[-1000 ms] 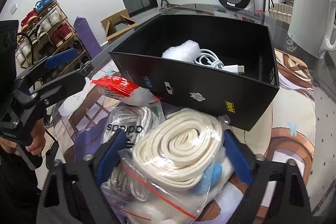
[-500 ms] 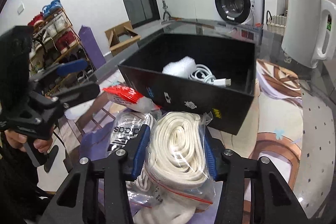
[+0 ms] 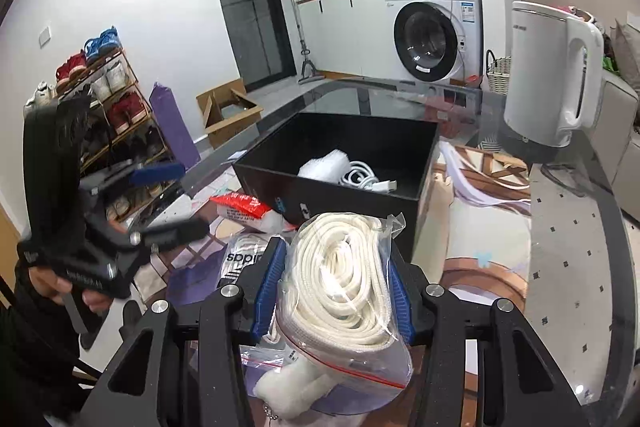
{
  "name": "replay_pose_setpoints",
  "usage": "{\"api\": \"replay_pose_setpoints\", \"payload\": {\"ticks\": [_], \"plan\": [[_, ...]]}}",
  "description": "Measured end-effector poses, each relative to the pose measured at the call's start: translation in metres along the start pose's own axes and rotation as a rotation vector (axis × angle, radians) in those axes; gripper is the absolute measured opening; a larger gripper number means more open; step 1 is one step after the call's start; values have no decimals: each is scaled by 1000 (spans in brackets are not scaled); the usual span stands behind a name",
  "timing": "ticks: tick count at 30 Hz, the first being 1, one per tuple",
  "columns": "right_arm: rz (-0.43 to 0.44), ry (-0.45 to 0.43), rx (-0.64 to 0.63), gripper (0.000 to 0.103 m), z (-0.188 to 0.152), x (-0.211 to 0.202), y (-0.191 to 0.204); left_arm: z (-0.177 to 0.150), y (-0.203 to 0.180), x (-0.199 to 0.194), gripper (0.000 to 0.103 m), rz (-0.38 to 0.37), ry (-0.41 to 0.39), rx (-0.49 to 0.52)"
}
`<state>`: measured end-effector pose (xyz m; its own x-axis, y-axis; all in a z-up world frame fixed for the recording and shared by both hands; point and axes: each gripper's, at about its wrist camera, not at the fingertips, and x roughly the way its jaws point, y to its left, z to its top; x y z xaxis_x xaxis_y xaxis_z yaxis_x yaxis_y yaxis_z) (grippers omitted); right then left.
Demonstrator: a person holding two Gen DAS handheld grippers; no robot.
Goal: Organize soft objects
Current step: 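Lift the rope bag with the right tool while the left tool reaches the adidas bag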
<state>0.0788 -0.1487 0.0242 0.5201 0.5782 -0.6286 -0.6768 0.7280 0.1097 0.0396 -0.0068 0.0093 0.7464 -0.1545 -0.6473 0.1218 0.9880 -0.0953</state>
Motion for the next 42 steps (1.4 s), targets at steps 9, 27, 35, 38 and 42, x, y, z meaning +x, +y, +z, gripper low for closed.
{"api": "replay_pose_setpoints", "payload": {"ticks": [9,27,35,38,42], "plan": [[-22,-26,24,48,3,-13,-12,-14,-29,25,103,0,106,58],[-12,-9,25,48,1,-4,-11,-21,-9,23,103,12,184,11],[-46,-4,-8,48,-2,2,-3,-24,-33,31,103,31,168,25],[-85,-7,-35,48,-2,2,4,-24,-36,36,103,53,170,31],[-129,-7,-63,48,-3,4,10,-26,-35,41,103,83,174,17]]}}
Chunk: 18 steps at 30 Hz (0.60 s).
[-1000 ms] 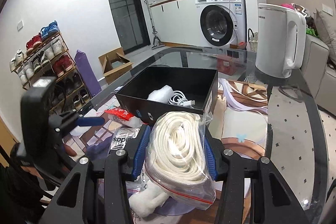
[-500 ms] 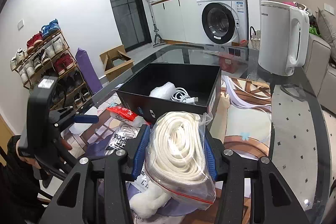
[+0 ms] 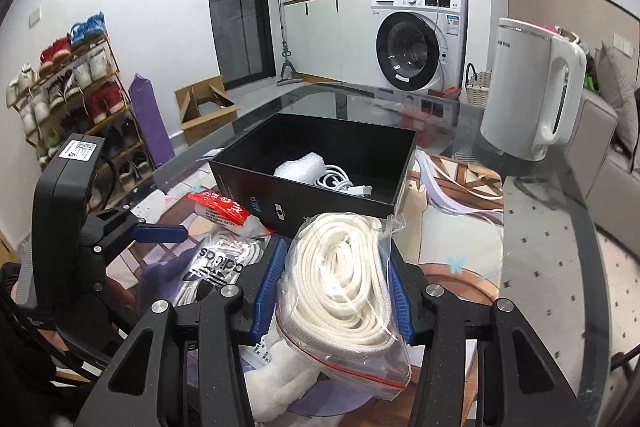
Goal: Organize soft objects
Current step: 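Lift the rope bag with the right tool while the left tool reaches the adidas bag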
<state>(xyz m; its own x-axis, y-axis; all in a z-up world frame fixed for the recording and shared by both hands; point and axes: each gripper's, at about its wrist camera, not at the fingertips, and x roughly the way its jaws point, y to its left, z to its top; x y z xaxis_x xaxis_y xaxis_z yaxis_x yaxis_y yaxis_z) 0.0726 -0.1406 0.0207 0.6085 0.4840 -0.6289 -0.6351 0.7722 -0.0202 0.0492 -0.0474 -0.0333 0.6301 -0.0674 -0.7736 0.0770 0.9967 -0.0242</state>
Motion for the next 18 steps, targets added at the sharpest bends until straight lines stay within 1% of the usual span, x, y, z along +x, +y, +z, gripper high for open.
{"api": "replay_pose_setpoints", "payload": {"ticks": [2,5,8,10,11,12,13,15,17,18], "plan": [[-38,3,-18,48,-1,2,3,0,2,1,103,0,1,-6],[-72,6,-38,48,-2,5,8,-1,3,4,103,2,6,-14],[-81,13,-43,48,-4,9,9,-2,3,5,103,-3,6,-16],[-85,14,-45,48,-4,10,11,-2,4,5,98,-26,8,-24],[-86,14,-47,48,-4,9,11,-2,4,6,87,-53,11,-26],[-87,14,-48,48,-4,10,12,-2,4,5,79,-71,15,-25],[-95,15,-49,48,-4,10,13,-1,2,4,77,-66,8,-17],[-112,20,-53,48,-5,11,14,-1,-2,0,55,-68,-11,15],[-136,23,-55,48,-5,12,15,0,-1,-3,43,-87,-26,15],[-144,26,-55,48,-5,12,16,0,0,-5,38,-94,-32,17]]}}
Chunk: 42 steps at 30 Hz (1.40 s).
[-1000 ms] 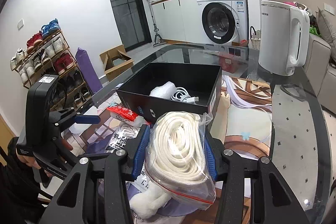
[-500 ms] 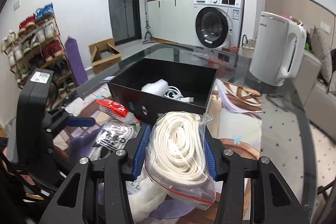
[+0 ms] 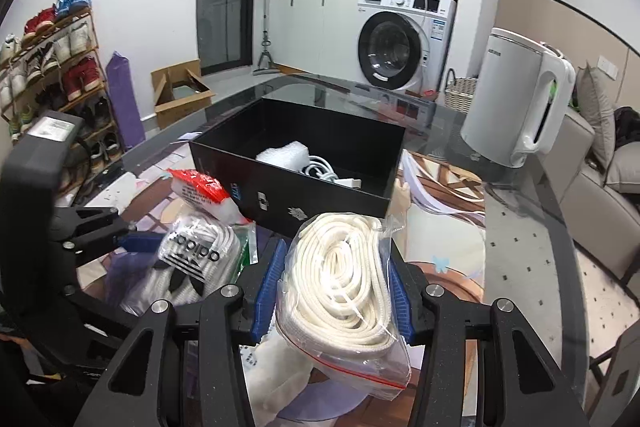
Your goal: Organize soft objects
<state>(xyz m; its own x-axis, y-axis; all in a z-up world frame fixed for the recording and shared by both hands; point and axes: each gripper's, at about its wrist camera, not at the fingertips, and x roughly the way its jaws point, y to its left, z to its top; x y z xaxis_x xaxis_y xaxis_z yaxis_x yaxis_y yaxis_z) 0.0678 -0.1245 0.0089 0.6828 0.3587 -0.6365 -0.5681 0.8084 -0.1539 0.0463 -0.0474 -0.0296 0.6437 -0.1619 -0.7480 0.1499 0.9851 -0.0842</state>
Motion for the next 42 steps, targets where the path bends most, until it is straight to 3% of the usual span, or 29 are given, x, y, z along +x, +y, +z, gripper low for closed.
{"api": "replay_pose_setpoints", "payload": {"ticks": [4,10,22,29,42], "plan": [[-1,9,19,48,-1,1,0,0,2,-6,30,-24,-23,7],[210,23,155,48,-2,4,-12,3,3,-13,25,-54,-56,13],[230,3,183,48,-5,3,-16,7,6,-31,23,-120,-112,6],[338,-2,281,48,-11,11,-30,20,11,-38,22,-143,-134,-17],[302,-3,288,48,-10,14,-43,51,18,-37,22,-154,-155,-24]]}}
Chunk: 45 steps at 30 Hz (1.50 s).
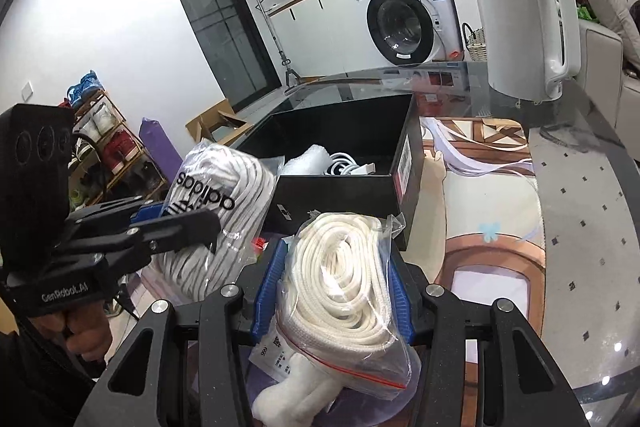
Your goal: Organize soft objects
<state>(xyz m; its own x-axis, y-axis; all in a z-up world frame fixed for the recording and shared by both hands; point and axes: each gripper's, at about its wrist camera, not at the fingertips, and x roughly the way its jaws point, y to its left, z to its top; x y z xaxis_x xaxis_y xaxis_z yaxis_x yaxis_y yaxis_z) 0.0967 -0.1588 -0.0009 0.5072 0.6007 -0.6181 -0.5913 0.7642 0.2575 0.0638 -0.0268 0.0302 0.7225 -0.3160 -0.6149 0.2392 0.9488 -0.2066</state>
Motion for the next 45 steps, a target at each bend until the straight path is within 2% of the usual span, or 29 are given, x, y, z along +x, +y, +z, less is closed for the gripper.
{"api": "replay_pose_setpoints", "payload": {"ticks": [8,22,28,45], "plan": [[31,-16,9,48,8,-4,2,17,7,-2,22,-16,-14,-14],[-1,-83,-11,48,38,-18,2,42,23,-2,22,-30,-44,-31],[22,-98,-6,48,47,-19,5,47,27,1,22,-33,-45,-32],[69,-84,-9,48,78,12,4,59,42,14,22,-9,-17,-45]]}}
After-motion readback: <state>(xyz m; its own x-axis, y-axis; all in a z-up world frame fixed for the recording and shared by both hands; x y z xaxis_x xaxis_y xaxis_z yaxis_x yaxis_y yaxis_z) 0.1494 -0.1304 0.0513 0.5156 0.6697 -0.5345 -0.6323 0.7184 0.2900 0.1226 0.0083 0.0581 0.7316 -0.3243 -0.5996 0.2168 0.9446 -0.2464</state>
